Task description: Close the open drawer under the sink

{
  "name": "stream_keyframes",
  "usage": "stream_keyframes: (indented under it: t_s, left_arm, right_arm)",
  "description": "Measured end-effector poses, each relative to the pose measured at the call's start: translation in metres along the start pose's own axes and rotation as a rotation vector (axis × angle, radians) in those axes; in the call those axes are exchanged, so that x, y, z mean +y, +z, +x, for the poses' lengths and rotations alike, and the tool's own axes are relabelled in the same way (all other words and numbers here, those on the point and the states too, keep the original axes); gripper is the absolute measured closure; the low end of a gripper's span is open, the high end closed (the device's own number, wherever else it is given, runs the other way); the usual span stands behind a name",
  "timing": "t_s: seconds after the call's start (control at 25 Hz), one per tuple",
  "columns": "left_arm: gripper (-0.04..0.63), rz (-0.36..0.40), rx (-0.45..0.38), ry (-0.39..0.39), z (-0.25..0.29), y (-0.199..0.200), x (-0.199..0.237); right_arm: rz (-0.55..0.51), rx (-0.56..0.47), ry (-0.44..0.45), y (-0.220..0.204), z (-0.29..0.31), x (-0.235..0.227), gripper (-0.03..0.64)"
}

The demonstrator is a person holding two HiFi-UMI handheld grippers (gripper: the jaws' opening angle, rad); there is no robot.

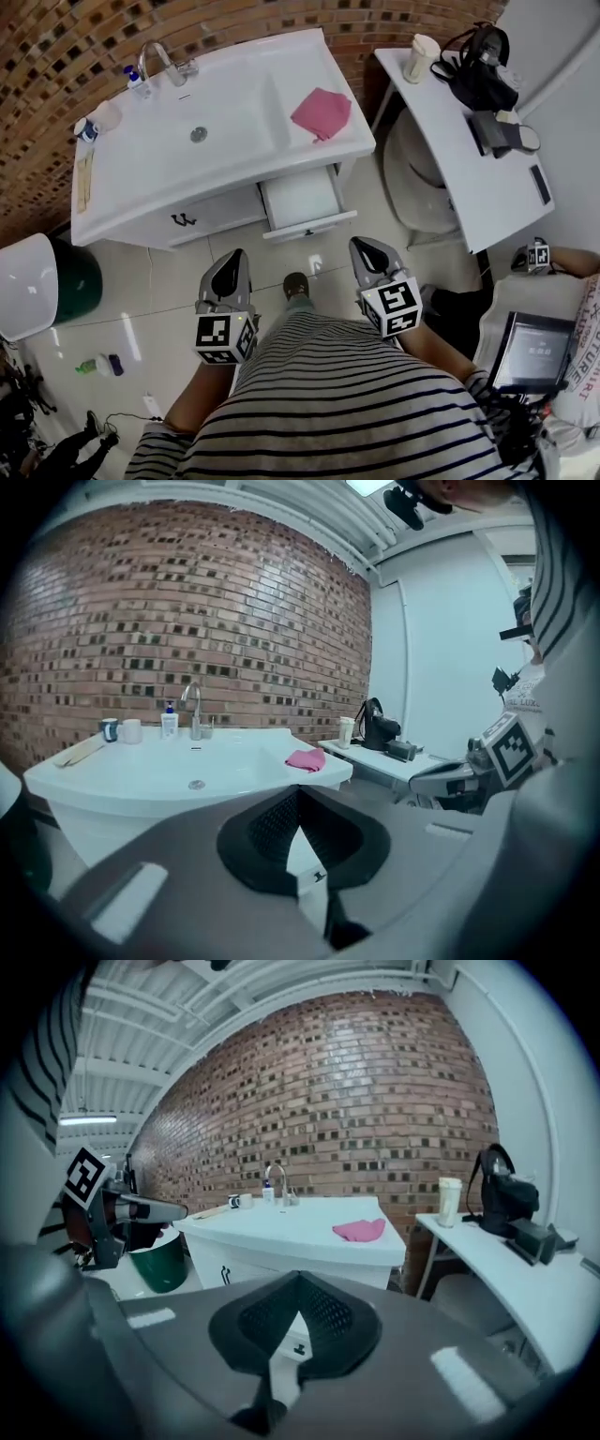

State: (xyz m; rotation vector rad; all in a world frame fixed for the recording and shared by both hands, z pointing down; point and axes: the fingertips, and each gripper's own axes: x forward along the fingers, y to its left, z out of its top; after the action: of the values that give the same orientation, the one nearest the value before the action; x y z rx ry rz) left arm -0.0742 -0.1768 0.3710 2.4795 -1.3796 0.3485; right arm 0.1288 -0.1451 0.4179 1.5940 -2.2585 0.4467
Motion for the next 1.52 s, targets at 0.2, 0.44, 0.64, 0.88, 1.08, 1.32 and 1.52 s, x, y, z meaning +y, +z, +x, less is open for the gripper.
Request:
stream_keyframes:
  t_s: [0.2, 0.44, 0.64, 0.88, 1.08, 1.32, 1.52]
  left_arm:
    - [0.583, -0.031, 0.03, -0.015, 0.042, -0.002, 0.029]
    - [0.583, -0.083, 0.064, -0.01, 0.078, -0.067, 0.031]
    - [0.583, -0.091, 0.081, 0.014, 0.094, -0.12, 0.034]
    - [0.583, -0.107, 0.087, 0.026, 0.096, -0.14, 0.034]
    - [0.583, -0.104, 0.093, 0.034, 0.096, -0.14, 0.042]
    - [0.583, -0.098, 0.1, 0.032, 0.098, -0.137, 0.044]
    - [0.583, -0.098, 0.105, 0.03, 0.104, -0.135, 0.047]
  right_arm:
    - [-0.01, 0.111, -0.032, -0.042, 0.063, -0.019, 0.618]
    - [0.001, 0.202, -0.004, -0.126, 0.121, -0.034, 0.618]
    - [-0.011, 0.215, 0.011, -0.174, 0.156, -0.035, 0.618]
    - [0.009, 0.219, 0.021, -0.199, 0.176, -0.032, 0.618]
    - [-0.001, 0.235, 0.009, -0.196, 0.183, -0.031, 0.618]
    - [0.02, 0.228, 0.014, -0.191, 0.19, -0.033, 0.618]
    - [0.022, 0.22, 0.015, -0.183, 0.204, -0.039, 0.618]
